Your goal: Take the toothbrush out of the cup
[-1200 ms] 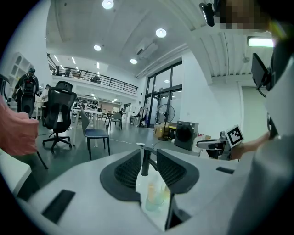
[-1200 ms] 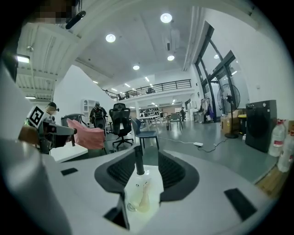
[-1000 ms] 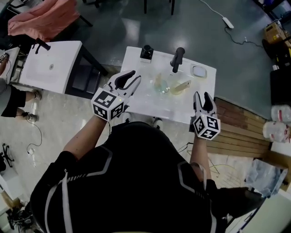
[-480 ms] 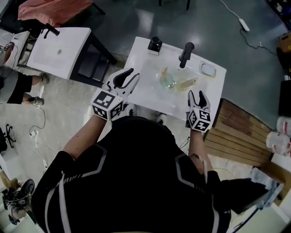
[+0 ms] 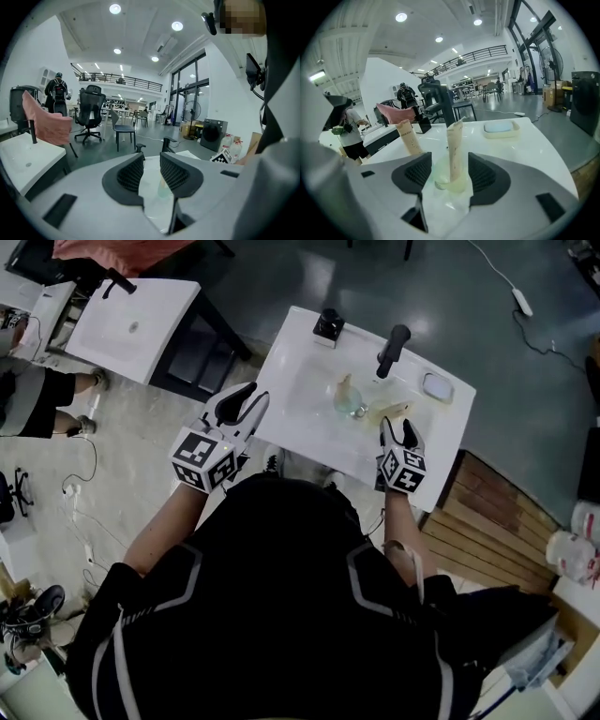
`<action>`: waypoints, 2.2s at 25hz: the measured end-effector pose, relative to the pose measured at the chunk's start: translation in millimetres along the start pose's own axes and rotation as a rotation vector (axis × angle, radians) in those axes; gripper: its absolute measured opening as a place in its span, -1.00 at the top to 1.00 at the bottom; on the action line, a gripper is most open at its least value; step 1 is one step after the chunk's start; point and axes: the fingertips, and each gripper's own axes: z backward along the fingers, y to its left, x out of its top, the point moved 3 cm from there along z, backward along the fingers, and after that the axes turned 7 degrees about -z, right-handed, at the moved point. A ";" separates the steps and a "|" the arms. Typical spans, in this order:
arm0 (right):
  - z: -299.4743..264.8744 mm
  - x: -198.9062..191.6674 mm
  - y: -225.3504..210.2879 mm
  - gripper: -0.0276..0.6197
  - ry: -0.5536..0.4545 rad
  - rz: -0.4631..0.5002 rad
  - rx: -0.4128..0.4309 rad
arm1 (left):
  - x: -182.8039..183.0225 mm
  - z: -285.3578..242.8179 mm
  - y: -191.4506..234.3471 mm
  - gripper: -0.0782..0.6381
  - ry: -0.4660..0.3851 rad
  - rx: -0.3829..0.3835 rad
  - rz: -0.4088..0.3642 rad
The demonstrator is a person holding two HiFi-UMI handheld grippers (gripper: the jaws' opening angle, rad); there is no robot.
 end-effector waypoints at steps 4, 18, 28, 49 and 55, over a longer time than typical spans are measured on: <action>-16.7 -0.5 -4.2 0.17 0.010 -0.004 -0.001 | -3.3 9.1 0.2 0.50 0.003 0.037 0.015; -41.7 8.3 -9.4 0.62 0.026 0.032 0.000 | -18.4 36.6 -10.8 0.51 0.009 0.109 0.072; -42.8 10.7 -10.1 0.79 0.027 0.032 -0.021 | -20.0 39.2 -15.1 0.51 0.012 0.112 0.080; 10.5 60.6 12.1 0.81 -0.123 -0.040 -0.037 | 6.4 13.6 -5.3 0.51 -0.058 -0.060 0.041; 39.7 87.1 21.4 0.81 -0.174 -0.059 -0.025 | 13.4 -4.9 -5.2 0.51 -0.078 -0.145 0.022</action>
